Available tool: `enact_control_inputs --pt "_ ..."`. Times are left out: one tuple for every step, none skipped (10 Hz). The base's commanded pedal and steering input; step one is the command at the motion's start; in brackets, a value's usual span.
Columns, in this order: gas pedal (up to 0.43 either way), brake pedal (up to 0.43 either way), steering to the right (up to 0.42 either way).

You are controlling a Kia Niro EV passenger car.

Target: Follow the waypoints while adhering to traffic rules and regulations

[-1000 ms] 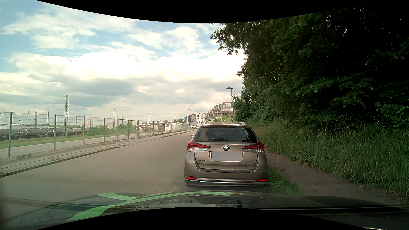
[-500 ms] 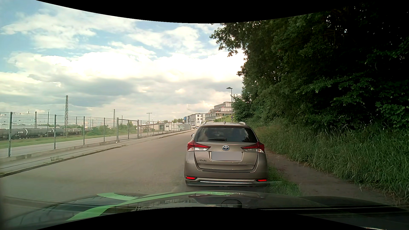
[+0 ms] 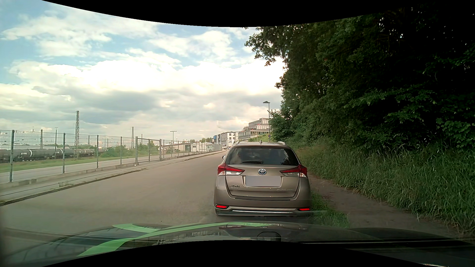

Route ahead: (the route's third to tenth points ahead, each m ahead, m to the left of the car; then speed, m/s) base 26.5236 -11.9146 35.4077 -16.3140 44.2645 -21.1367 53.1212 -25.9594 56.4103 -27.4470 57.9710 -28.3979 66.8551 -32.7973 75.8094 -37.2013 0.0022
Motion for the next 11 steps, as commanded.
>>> enact_control_inputs --pt "0.000 0.293 0.738" --pt "0.000 0.268 0.736" --pt "0.000 0.238 0.734" --pt "0.000 0.201 0.731" --pt "0.000 0.189 0.728" --pt "0.000 0.189 0.726" --pt "0.000 0.183 0.725" --pt "0.000 0.177 0.728" --pt "0.000 0.177 0.729" --pt "0.000 0.177 0.729" --pt "0.000 0.171 0.725"
